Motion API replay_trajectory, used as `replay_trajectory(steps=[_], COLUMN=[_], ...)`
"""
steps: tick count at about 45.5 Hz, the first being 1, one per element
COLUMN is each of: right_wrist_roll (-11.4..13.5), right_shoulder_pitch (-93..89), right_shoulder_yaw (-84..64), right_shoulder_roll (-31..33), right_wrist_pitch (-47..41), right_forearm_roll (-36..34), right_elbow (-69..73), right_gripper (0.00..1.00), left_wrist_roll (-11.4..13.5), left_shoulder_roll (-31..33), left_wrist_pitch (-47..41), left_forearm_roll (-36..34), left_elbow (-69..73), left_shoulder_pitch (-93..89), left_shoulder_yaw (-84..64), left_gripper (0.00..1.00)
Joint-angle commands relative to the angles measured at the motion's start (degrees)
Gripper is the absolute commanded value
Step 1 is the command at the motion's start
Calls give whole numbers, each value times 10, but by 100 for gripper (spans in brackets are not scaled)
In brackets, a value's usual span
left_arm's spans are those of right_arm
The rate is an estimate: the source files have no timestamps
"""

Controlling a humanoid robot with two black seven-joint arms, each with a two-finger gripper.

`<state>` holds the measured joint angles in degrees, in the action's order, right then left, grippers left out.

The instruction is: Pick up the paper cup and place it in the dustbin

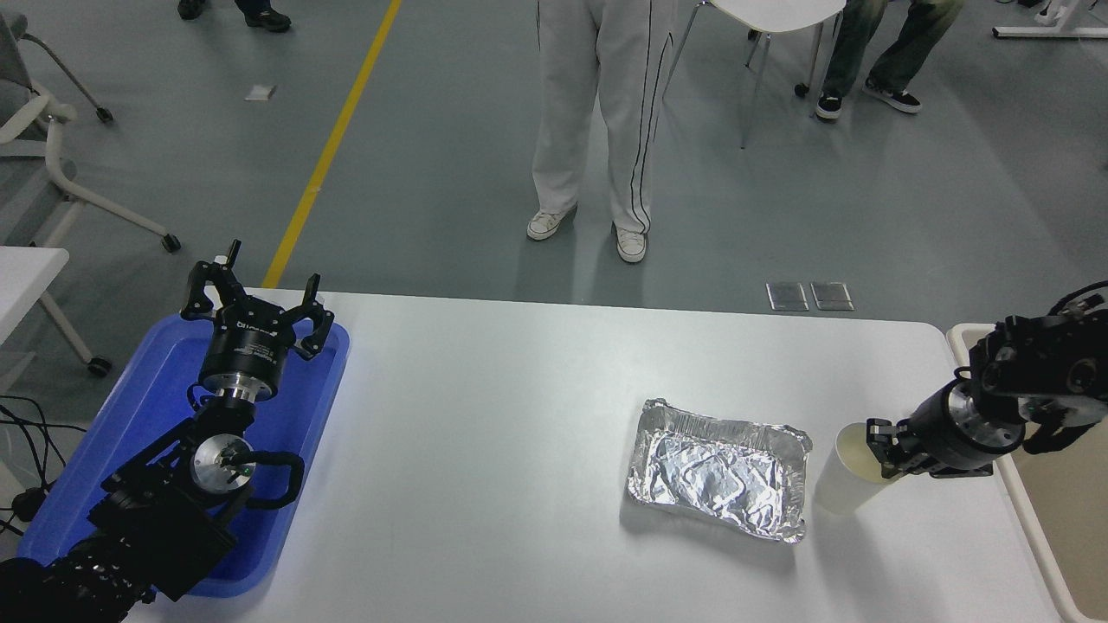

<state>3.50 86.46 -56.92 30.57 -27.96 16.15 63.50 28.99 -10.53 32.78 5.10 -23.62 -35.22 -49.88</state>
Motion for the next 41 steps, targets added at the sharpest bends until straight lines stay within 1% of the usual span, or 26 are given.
replay_trajectory(steps=[1,9,18,30,41], right_wrist_roll=[0,-1,-1,-1,-1], right_shoulder_pitch=[91,191,271,353,454], right_shoulder_yaw=[-7,-50,-64,-78,-118], right_shoulder_roll=[30,36,36,54,54], right_wrist_pitch=[-91,-99,-170,-170,-170], right_forearm_roll=[8,8,6,5,2], right_elbow=[50,119,131,131,147], right_gripper=[0,0,0,0,0], left_wrist_roll=[0,0,0,0,0], left_shoulder_roll=[0,0,0,0,0], left_wrist_pitch=[0,0,0,0,0], left_forearm_roll=[0,0,0,0,0], left_elbow=[1,0,0,0,1], left_shoulder_pitch=[0,0,0,0,0], left_shoulder_yaw=[0,0,0,0,0], left_gripper=[100,100,100,100,100])
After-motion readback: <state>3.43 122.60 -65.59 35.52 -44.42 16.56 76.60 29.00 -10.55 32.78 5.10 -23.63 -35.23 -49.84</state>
